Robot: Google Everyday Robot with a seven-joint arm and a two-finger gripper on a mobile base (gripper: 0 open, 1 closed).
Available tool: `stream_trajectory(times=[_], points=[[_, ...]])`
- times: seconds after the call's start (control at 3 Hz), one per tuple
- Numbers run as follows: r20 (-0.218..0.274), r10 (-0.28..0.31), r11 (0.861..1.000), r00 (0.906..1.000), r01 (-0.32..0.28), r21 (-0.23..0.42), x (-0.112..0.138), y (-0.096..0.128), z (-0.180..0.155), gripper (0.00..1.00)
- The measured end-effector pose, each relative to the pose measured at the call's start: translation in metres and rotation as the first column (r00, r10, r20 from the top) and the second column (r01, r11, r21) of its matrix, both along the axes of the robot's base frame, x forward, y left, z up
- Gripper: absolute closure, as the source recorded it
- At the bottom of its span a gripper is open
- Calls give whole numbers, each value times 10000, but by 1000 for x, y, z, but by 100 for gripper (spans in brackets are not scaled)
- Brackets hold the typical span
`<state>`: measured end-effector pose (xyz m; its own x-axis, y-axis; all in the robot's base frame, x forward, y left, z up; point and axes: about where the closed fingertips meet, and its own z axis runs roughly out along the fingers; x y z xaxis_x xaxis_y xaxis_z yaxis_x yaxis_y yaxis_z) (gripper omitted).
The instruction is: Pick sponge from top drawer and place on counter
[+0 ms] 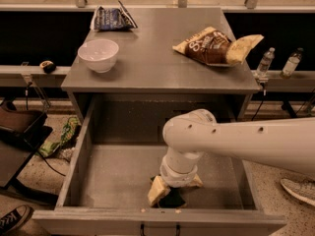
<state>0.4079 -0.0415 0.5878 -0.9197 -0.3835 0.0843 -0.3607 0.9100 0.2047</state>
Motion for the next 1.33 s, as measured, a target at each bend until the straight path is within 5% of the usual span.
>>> stream_trajectory(times=[1.0, 1.33], points=[[0, 1, 10000, 10000, -1, -1, 0, 0, 13, 96], [3, 2, 10000, 10000, -2, -2, 0, 0, 15, 100]])
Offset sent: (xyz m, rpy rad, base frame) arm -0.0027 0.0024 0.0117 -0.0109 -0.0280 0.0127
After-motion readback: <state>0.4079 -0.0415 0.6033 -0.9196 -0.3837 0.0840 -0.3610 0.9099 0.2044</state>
